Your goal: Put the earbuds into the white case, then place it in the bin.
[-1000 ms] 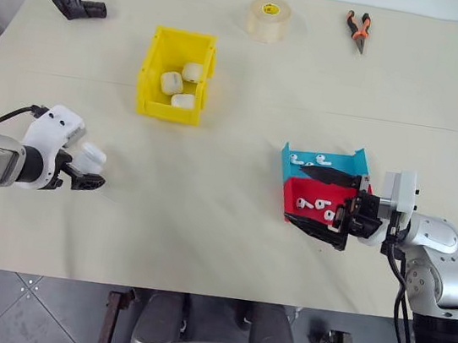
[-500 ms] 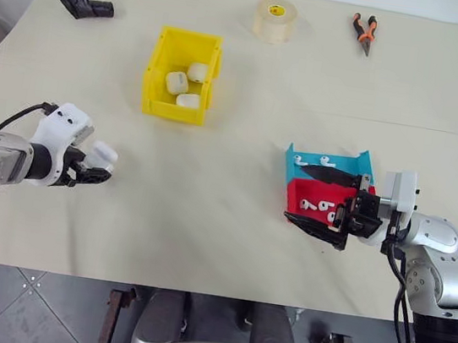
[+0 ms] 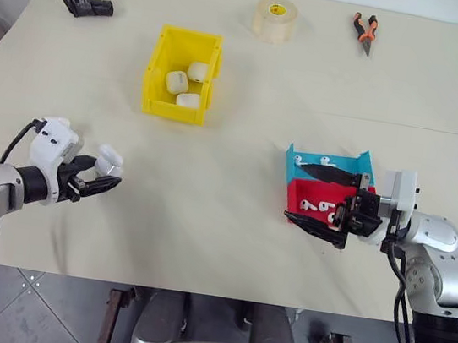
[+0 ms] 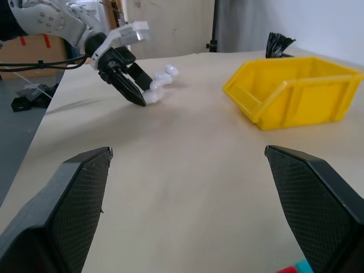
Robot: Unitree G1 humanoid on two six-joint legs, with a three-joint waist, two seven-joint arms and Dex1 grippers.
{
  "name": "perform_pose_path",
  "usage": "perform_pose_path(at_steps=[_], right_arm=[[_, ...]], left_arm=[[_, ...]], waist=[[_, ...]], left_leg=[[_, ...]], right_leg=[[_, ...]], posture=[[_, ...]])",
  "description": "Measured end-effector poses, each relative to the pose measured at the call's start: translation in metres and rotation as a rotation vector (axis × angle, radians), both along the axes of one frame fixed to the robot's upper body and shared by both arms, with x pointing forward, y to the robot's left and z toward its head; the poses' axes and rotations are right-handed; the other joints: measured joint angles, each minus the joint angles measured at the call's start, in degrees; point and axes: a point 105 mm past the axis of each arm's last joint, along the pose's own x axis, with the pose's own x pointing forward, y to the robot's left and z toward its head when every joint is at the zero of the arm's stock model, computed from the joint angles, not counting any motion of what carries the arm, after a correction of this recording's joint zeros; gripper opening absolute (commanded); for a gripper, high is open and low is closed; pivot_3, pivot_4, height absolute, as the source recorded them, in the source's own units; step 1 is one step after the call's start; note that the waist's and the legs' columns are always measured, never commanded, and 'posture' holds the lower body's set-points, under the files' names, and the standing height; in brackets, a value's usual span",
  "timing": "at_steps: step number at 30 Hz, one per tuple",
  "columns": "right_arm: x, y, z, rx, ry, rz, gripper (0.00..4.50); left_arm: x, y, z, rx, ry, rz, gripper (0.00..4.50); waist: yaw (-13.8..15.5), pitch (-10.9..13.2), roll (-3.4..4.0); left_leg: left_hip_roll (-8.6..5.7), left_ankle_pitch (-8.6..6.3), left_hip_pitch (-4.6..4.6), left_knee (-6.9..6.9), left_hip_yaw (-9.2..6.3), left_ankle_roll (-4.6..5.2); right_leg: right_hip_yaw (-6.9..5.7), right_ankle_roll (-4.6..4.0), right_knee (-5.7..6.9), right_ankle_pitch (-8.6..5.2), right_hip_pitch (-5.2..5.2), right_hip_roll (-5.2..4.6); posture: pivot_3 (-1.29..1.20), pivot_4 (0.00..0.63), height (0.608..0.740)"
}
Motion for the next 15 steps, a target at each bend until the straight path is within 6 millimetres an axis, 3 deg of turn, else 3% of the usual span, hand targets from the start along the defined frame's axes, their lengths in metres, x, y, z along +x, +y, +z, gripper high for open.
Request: perform_pose_path(at_steps=[3, 7, 15], right_arm=[[0.0, 0.0, 0.0, 0.0, -0.002, -0.005, 4.5], [0.001, 0.0, 0.001, -0.005, -0.012, -0.01, 4.5], [0.004, -0.019, 0.014, -0.085, -0.058, -0.046, 4.5]], left_arm=[[0.002, -0.011, 0.014, -0.118, -0.124, -0.046, 3.25], [-0.005, -0.044, 0.033, -0.342, -0.283, -0.169, 3.25], [-0.011, -0.13, 0.05, -0.566, -0.431, -0.449, 3.25]], waist=[[-0.07, 0.0, 0.0], [-0.01, -0.01, -0.02], [0.18, -0.03, -0.05]], left_leg=[[0.01, 0.0, 0.0, 0.01, 0.0, 0.0], [0.01, 0.0, -0.01, 0.06, -0.02, 0.01], [0.0, -0.01, 0.01, 0.14, -0.04, 0.02]], right_leg=[[0.0, 0.0, 0.01, 0.0, 0.0, 0.0], [-0.01, 0.0, 0.02, 0.0, 0.01, -0.01], [-0.01, 0.01, 0.04, 0.01, 0.07, -0.01]], posture=[[0.0, 0.15, 0.74], [0.0, 0.15, 0.74], [0.0, 0.15, 0.74]])
